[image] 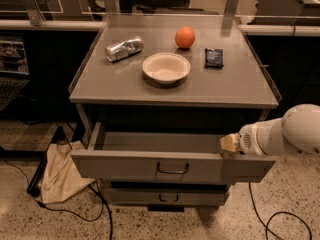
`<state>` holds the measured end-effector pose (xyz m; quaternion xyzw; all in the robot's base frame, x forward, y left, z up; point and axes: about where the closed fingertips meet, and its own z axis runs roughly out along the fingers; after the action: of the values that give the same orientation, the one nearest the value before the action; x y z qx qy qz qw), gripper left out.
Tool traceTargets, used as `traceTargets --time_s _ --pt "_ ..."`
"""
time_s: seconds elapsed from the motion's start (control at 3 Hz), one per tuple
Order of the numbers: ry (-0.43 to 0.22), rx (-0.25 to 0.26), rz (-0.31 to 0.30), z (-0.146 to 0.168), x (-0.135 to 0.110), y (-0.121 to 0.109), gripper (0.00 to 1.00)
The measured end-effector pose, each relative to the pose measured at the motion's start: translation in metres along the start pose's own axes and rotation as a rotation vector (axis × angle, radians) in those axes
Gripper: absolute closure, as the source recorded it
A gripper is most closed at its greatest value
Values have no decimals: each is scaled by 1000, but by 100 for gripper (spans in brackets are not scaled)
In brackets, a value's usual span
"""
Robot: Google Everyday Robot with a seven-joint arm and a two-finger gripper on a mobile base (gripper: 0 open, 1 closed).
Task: Open top drawer
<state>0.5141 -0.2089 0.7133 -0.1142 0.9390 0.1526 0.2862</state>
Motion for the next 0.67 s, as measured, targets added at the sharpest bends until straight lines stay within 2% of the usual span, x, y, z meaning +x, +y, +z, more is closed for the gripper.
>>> traceTargets --time_s 0.33,0.67 --pt "10 2 36 19 0 -7 100" --pt "43 10 19 24 3 -4 100"
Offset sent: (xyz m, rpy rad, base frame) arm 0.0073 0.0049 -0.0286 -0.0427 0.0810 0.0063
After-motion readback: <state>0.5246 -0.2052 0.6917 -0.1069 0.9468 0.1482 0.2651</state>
